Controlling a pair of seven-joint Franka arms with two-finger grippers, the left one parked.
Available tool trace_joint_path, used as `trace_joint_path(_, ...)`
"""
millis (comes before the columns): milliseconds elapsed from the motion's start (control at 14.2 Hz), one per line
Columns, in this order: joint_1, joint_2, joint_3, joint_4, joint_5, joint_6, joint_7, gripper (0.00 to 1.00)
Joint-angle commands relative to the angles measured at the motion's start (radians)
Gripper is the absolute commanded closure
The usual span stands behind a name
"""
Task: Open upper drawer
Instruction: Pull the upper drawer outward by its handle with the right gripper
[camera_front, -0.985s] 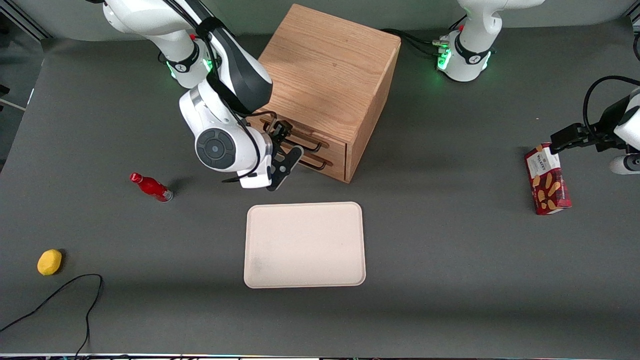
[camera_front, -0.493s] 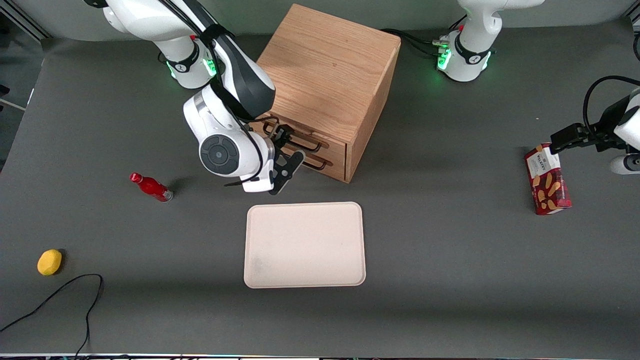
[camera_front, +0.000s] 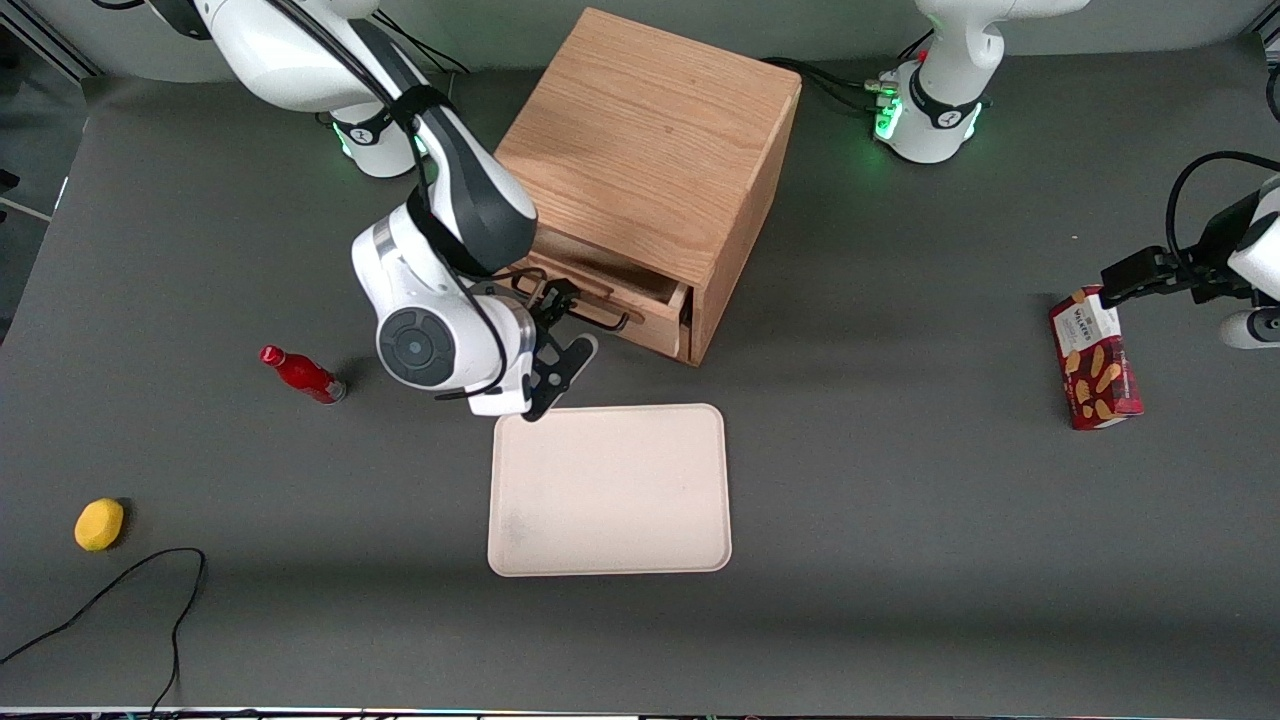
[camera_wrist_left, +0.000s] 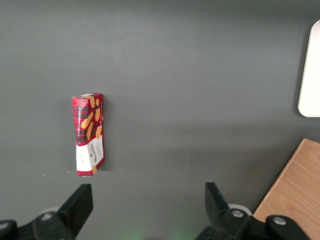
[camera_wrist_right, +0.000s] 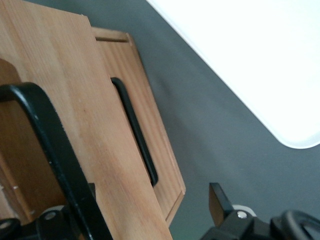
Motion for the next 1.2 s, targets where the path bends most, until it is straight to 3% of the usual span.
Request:
trace_joint_path(0,-0.013,0.05,-0.002,0.076,0.012,-0.011,-0.034,0.0)
trace_joint_path(1126,-0.126,0.143,-0.002,0.253,-0.003,-0.011,-0.058,0.0)
